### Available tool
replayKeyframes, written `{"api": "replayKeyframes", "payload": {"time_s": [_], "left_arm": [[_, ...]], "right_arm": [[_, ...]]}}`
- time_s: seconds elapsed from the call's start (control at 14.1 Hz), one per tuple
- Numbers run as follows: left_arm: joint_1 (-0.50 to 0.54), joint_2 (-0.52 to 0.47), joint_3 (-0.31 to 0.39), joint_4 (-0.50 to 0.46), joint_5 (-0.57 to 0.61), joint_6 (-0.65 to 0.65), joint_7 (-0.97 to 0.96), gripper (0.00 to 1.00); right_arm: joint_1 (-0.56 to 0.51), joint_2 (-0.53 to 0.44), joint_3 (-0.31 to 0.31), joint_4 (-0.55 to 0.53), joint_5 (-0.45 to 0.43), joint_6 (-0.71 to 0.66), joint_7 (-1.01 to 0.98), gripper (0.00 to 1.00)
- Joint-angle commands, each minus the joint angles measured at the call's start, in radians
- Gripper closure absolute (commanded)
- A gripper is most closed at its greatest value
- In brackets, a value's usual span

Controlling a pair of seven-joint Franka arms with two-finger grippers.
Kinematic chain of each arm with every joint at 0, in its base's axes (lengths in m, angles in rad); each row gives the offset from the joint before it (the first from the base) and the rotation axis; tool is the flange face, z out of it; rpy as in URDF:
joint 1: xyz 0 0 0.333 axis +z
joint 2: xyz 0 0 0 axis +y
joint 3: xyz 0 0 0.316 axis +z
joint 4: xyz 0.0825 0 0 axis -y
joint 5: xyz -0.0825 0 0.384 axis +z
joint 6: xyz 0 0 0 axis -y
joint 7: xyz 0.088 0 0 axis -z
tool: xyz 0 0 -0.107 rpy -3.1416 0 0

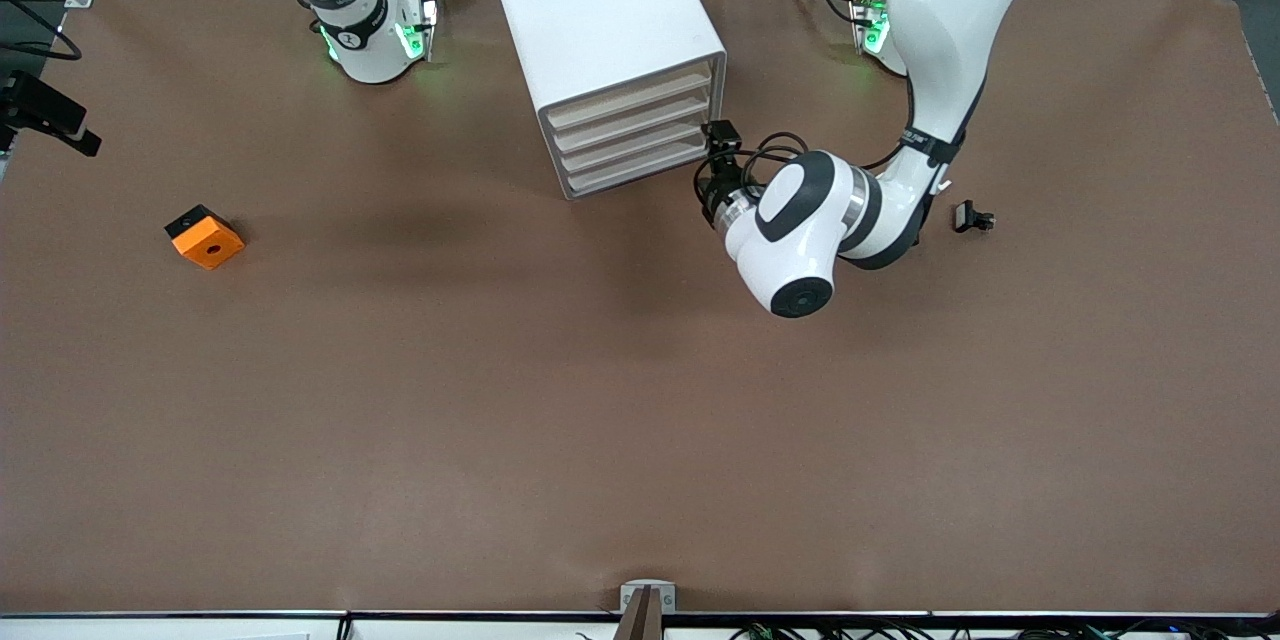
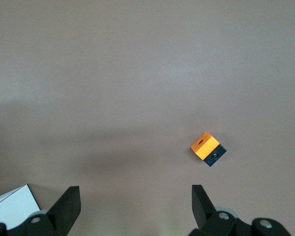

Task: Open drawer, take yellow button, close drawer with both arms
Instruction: 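Reach the left gripper to the handle of the white cabinet's drawer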

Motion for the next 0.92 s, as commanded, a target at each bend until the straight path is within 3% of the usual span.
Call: {"api": "replayKeyframes", "payload": {"time_s": [0.0, 0.07, 0.28, 0.57, 0.64, 0.71, 0.78, 0.85], "left_arm": [[-0.048, 0.008, 0.007, 0.017, -0.043, -0.025, -0.088, 0.17], [-0.074, 0.008, 0.007, 0.014, -0.052, -0.026, -0.104, 0.23], [-0.109, 0.029, 0.007, 0.014, -0.097, -0.086, -0.118, 0.26], [-0.149, 0.042, 0.007, 0.011, -0.1, -0.123, -0.135, 0.44], [-0.151, 0.045, 0.005, 0.011, -0.1, -0.127, -0.135, 0.52], [-0.151, 0.046, 0.007, 0.011, -0.1, -0.136, -0.135, 0.67], [-0.149, 0.048, 0.005, 0.009, -0.101, -0.138, -0.135, 0.91], [-0.148, 0.049, 0.007, 0.009, -0.104, -0.138, -0.135, 1.0]], "right_arm": [[-0.001, -0.016, 0.001, -0.015, -0.011, 0.005, -0.008, 0.0], [-0.001, -0.016, 0.001, -0.015, -0.011, 0.003, -0.008, 0.0], [-0.001, -0.014, 0.001, -0.015, -0.013, 0.006, -0.008, 0.0], [-0.001, -0.014, 0.001, -0.015, -0.013, 0.006, -0.008, 0.0], [-0.002, -0.016, 0.001, -0.015, -0.013, 0.006, -0.008, 0.0], [-0.002, -0.014, 0.001, -0.015, -0.013, 0.006, -0.008, 0.0], [-0.004, -0.014, 0.001, -0.015, -0.013, 0.006, -0.008, 0.0], [-0.002, -0.014, 0.001, -0.015, -0.013, 0.006, -0.008, 0.0]]}}
